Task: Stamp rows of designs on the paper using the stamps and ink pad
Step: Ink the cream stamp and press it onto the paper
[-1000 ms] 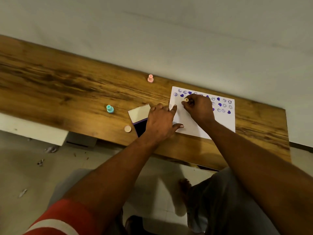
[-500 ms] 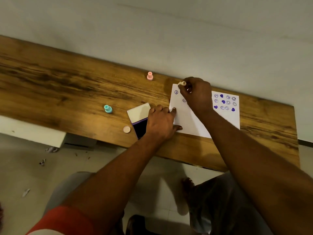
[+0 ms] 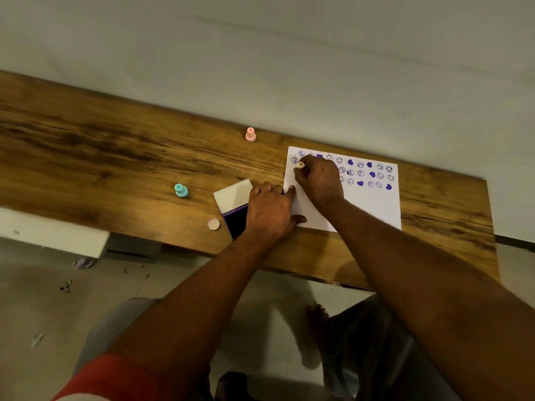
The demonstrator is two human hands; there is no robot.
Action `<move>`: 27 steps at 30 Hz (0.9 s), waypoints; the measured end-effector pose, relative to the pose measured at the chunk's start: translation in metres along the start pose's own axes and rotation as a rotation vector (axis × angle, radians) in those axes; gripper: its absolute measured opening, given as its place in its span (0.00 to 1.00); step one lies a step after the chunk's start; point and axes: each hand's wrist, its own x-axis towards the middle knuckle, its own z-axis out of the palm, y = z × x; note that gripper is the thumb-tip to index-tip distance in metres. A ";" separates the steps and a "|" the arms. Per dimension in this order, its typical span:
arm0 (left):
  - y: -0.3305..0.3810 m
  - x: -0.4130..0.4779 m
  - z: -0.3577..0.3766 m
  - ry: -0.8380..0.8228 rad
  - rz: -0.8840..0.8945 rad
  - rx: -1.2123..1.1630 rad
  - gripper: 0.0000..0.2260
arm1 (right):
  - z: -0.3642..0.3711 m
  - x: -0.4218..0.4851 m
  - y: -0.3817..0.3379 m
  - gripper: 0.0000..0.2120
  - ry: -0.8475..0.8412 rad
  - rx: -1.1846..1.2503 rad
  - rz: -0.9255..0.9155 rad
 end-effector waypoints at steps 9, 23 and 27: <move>-0.002 -0.008 -0.005 0.094 -0.016 -0.085 0.38 | -0.045 0.013 0.006 0.13 0.350 0.516 0.401; -0.100 -0.084 -0.026 0.376 -0.066 -0.346 0.21 | -0.034 -0.042 -0.035 0.12 0.144 0.370 0.292; -0.139 -0.111 -0.008 0.326 -0.117 -0.417 0.24 | -0.011 -0.061 -0.078 0.12 -0.016 0.301 0.043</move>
